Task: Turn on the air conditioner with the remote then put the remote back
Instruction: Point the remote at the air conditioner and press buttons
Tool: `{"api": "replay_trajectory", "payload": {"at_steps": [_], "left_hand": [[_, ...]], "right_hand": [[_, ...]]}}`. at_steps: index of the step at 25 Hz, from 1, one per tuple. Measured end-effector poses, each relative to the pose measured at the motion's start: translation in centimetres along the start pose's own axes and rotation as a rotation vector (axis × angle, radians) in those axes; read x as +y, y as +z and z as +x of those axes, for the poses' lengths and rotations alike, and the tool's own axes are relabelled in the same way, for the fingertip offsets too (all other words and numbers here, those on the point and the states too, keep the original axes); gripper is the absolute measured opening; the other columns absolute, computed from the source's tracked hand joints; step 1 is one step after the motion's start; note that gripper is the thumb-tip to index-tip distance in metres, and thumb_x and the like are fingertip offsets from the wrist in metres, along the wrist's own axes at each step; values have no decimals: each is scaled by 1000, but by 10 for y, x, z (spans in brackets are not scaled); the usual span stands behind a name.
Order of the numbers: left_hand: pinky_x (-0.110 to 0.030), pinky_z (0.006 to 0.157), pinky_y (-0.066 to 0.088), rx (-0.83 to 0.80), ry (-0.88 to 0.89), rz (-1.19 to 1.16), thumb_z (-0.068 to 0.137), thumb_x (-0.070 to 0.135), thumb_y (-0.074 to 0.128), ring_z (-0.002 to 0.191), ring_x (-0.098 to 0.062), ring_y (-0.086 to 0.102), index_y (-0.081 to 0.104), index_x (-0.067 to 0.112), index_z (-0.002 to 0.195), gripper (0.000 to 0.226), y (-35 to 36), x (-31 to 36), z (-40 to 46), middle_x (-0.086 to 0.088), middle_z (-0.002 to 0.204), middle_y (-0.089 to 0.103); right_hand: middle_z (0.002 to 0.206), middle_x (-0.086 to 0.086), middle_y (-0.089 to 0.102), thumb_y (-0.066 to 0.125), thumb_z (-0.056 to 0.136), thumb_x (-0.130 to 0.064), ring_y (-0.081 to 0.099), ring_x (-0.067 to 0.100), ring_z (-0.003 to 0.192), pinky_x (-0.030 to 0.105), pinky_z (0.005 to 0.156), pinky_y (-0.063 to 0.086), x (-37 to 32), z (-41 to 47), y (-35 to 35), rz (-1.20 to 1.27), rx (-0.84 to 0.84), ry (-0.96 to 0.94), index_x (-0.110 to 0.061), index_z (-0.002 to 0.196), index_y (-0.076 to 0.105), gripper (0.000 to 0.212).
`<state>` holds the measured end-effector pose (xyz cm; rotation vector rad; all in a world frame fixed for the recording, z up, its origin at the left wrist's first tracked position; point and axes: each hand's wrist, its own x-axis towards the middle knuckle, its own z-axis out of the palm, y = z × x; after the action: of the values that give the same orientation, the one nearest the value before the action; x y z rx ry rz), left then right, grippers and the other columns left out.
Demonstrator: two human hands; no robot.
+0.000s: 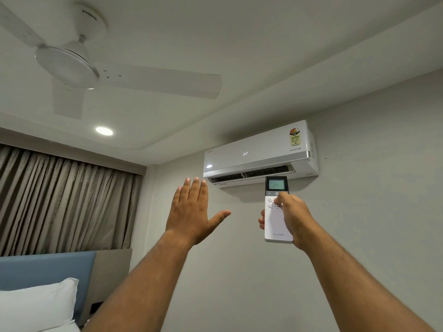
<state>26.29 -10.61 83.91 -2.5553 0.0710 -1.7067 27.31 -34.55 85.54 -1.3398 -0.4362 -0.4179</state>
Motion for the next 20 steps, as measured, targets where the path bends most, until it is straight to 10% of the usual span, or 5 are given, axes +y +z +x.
{"api": "replay_trajectory", "payload": {"at_steps": [20], "left_hand": [[-39, 114, -10, -10, -1, 4, 67, 86, -8, 148, -28, -9, -5, 11, 151, 112, 4, -4, 0, -12, 162, -2]], "right_hand": [[79, 25, 70, 46, 88, -16, 72, 32, 54, 39, 52, 60, 8, -4, 8, -88, 10, 27, -5, 109, 51, 24]]}}
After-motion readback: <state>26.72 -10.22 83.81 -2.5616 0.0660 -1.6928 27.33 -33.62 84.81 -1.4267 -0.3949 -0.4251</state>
